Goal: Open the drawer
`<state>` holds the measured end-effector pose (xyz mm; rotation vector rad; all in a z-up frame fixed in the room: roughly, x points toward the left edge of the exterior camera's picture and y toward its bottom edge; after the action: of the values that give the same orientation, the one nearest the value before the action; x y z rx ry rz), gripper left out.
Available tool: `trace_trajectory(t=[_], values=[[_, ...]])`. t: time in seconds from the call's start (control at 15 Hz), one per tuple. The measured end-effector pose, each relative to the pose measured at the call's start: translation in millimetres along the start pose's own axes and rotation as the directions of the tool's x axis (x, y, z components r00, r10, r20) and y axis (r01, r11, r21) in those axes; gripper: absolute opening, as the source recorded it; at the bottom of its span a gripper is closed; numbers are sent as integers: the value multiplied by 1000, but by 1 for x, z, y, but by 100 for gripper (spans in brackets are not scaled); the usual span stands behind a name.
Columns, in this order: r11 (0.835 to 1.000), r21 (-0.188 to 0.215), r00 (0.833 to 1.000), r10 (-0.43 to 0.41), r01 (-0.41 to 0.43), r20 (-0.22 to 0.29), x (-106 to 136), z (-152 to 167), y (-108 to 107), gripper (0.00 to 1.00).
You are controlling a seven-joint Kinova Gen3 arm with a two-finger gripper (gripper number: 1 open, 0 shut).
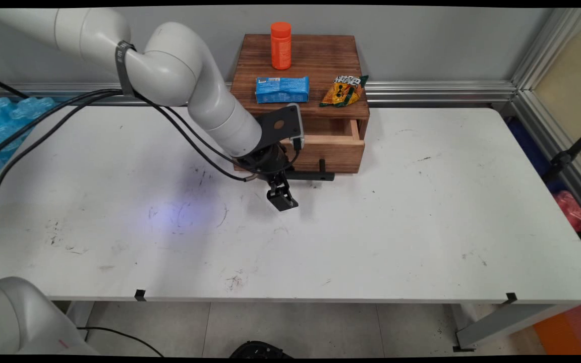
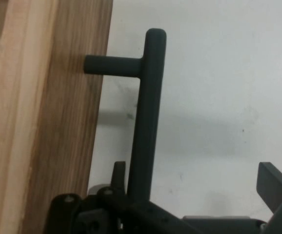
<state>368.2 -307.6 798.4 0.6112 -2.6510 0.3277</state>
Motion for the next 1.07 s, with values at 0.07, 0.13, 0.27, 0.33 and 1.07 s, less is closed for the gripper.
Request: trace_trajectory(t=[0.07,0.13,0.27,0.33,1.07], values=[[1000,-3,1000,0,0,1,-1,0,1,100],[1000,-5,1000,0,0,2,-1,0,2,100],[1000,-11,1000,2,-2,4,-3,0,5,100],[1000,-14,1000,3,-3,4,-4,0,6,100],[999,-53,1000,3,-2,8,-6,2,28,100]])
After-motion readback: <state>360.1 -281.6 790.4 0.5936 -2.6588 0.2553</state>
